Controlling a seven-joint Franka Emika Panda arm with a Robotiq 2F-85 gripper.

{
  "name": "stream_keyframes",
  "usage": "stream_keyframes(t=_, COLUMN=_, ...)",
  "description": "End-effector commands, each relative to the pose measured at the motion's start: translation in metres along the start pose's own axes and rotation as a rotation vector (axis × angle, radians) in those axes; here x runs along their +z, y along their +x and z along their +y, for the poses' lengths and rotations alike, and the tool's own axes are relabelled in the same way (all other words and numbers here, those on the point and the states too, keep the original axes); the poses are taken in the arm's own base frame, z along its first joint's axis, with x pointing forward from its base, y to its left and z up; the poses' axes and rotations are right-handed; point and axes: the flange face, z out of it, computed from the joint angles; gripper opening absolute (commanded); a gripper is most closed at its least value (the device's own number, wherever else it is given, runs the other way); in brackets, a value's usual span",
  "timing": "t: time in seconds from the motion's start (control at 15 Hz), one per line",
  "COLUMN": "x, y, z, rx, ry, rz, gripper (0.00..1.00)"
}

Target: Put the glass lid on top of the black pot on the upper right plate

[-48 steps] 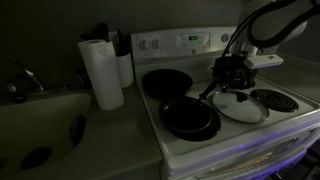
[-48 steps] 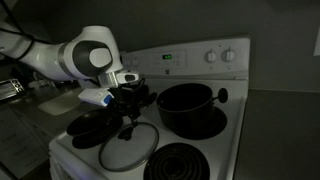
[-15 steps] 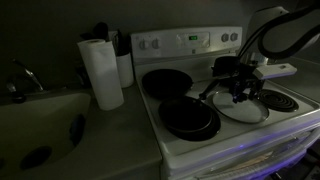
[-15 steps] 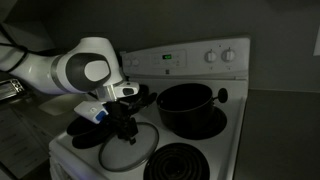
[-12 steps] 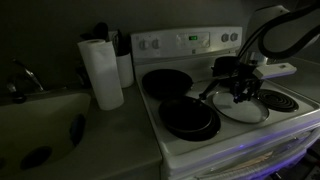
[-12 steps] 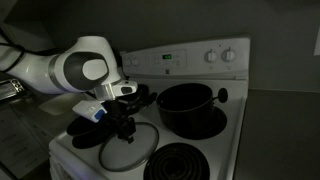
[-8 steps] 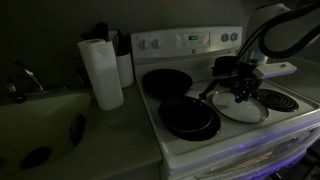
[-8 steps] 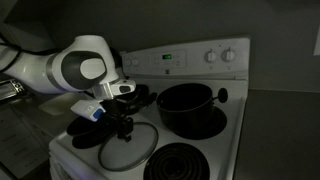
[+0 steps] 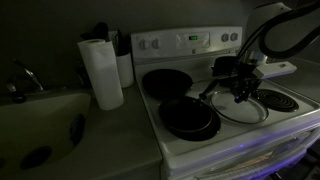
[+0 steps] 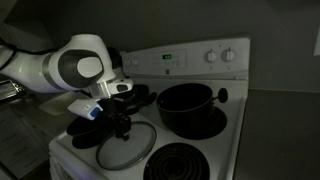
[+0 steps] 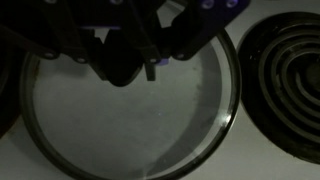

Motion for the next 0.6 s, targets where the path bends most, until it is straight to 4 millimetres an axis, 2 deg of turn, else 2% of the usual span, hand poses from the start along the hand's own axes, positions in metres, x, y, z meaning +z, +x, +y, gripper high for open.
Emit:
stream_keyframes(t=0.0, x=-0.031, y=-0.007, z=-0.005, rx=-0.018, ry=-0.009, rz=0.001, gripper=0.14)
stream_keyframes(t=0.53, x=-0.063, y=-0.023, z=-0.003, rx=-0.027, ry=-0.007, rz=-0.098, gripper=0.14)
